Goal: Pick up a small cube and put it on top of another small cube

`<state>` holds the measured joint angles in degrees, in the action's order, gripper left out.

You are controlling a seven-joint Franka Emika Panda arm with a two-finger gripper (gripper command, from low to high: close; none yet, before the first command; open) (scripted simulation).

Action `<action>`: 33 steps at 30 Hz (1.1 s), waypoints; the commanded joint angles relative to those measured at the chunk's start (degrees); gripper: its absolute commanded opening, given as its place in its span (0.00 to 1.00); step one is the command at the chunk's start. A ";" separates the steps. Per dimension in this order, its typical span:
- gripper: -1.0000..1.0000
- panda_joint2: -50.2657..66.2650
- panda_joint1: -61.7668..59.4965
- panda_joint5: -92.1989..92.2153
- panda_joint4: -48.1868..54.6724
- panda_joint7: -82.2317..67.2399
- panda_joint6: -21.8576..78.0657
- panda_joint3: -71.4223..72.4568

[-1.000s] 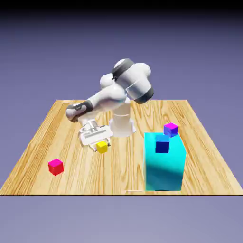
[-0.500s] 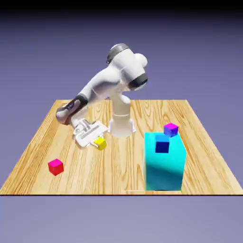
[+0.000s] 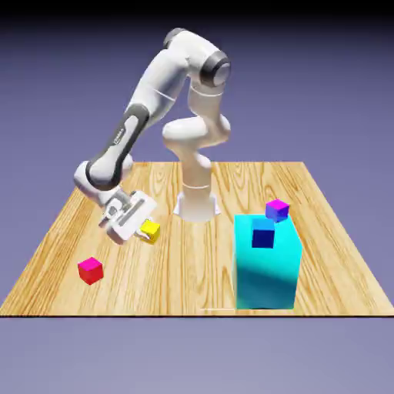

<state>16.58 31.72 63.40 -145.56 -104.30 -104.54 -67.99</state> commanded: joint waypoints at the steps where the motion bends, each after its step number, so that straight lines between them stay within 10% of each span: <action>1: 0.00 -2.08 1.90 -0.58 0.15 1.88 -1.77 0.01; 23: 0.00 -47.76 42.96 -16.88 3.36 43.74 -39.94 -0.25; 33: 0.00 -49.91 62.07 -12.00 4.79 38.38 -49.83 -13.33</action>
<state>-33.33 93.79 51.40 -140.77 -65.91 -154.32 -81.31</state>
